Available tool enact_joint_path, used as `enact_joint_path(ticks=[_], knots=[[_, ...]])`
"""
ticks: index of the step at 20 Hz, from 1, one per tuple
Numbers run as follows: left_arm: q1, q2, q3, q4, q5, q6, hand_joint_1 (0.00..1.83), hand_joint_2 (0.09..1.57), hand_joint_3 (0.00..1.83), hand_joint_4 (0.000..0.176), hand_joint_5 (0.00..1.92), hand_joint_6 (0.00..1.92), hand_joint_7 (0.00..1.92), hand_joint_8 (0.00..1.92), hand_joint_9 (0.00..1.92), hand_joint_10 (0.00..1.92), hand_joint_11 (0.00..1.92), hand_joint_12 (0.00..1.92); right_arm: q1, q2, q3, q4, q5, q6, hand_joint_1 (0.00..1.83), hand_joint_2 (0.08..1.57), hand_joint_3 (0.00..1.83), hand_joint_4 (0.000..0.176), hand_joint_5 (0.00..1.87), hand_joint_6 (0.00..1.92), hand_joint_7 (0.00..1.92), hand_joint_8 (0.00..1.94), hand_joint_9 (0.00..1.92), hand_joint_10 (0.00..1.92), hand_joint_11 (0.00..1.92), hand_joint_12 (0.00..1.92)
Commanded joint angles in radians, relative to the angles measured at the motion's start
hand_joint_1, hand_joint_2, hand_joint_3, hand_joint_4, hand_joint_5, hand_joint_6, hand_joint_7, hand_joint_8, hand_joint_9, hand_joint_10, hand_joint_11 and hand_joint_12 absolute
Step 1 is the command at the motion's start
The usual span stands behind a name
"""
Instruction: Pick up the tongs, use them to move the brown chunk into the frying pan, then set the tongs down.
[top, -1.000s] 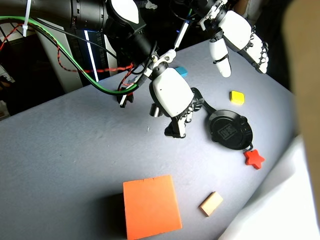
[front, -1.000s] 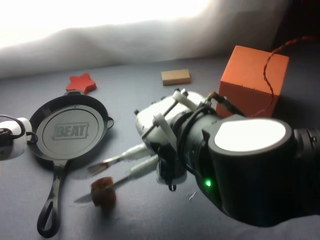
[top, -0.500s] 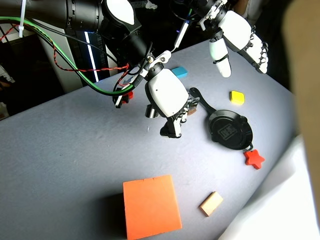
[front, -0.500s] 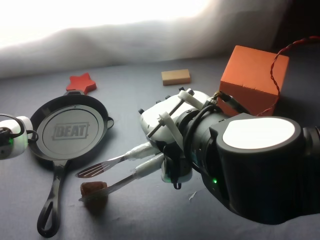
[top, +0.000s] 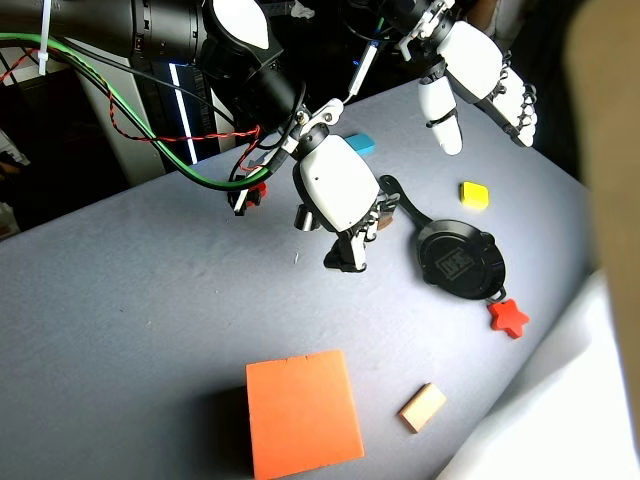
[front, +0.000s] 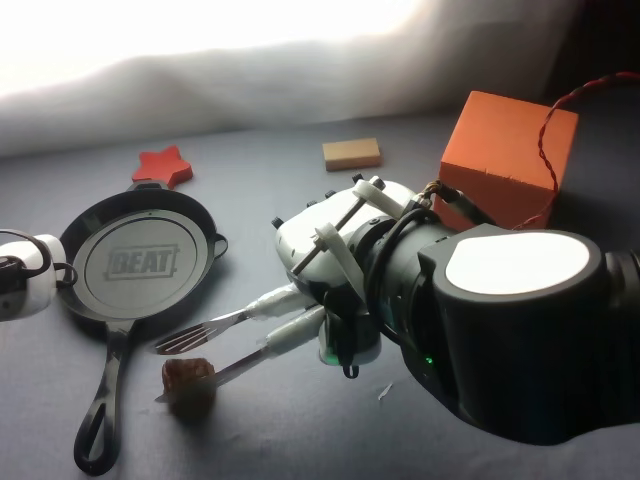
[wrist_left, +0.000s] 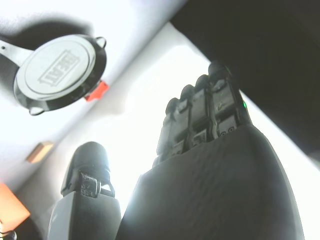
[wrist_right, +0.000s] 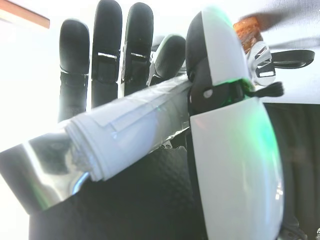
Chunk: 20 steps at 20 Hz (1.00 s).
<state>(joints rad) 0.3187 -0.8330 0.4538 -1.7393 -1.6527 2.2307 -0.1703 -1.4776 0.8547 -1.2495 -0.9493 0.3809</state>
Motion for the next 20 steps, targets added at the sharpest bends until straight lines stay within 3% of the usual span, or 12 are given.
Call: enact_joint_path(ticks=[1,6,8,14,18,19,20], knots=[[-0.005,0.003,-0.002,0.087,-0.061,0.003,0.10,1.30,0.00,0.009,0.02,0.01,0.04,0.00,0.01,0.00,0.00,0.24,-0.002,0.001,-0.002,-0.077,0.006,-0.005,1.10,1.22,0.00,0.000,0.77,1.29,1.08,0.11,0.87,0.60,0.53,1.44],[-0.006,0.003,-0.002,0.087,-0.061,0.001,0.11,1.29,0.00,0.009,0.03,0.01,0.06,0.00,0.02,0.00,0.00,0.23,-0.015,0.000,0.013,-0.078,0.031,-0.005,1.11,1.21,0.00,0.000,0.78,1.27,1.09,0.10,0.88,0.59,0.53,1.43],[-0.007,0.001,-0.003,0.087,-0.061,0.000,0.10,1.29,0.00,0.015,0.05,0.01,0.07,0.00,0.05,0.01,0.00,0.35,-0.018,-0.011,0.036,-0.078,0.036,0.002,1.10,1.22,0.00,0.000,0.78,1.28,1.09,0.09,0.88,0.59,0.52,1.45],[-0.007,-0.002,-0.003,0.083,-0.061,-0.001,0.10,1.29,0.00,0.004,0.04,0.00,0.06,0.00,0.02,0.00,0.00,0.25,-0.022,-0.034,0.080,-0.080,0.075,0.013,1.10,1.22,0.00,0.000,0.77,1.29,1.08,0.08,0.86,0.61,0.51,1.45],[-0.007,-0.003,-0.003,0.083,-0.061,-0.001,0.11,1.29,0.00,0.009,0.04,0.00,0.05,0.00,0.02,0.00,0.00,0.25,-0.030,-0.048,0.086,-0.088,0.082,0.021,1.11,1.21,0.00,0.000,0.79,1.25,1.12,0.09,0.89,0.61,0.55,1.42],[-0.007,-0.004,-0.003,0.083,-0.061,-0.001,0.12,1.30,0.00,0.008,0.04,0.00,0.04,0.00,0.02,0.00,0.00,0.26,-0.035,-0.050,0.087,-0.090,0.084,0.021,1.18,1.17,0.00,0.000,0.82,1.22,1.00,0.84,0.94,0.62,0.60,1.40],[-0.007,-0.004,-0.003,0.083,-0.061,-0.001,0.11,1.29,0.00,0.013,0.04,0.00,0.05,0.00,0.02,0.00,0.00,0.28,-0.042,-0.054,0.090,-0.097,0.084,0.021,1.20,1.14,0.00,0.010,0.88,1.14,1.00,0.99,1.02,0.64,0.66,1.39]])
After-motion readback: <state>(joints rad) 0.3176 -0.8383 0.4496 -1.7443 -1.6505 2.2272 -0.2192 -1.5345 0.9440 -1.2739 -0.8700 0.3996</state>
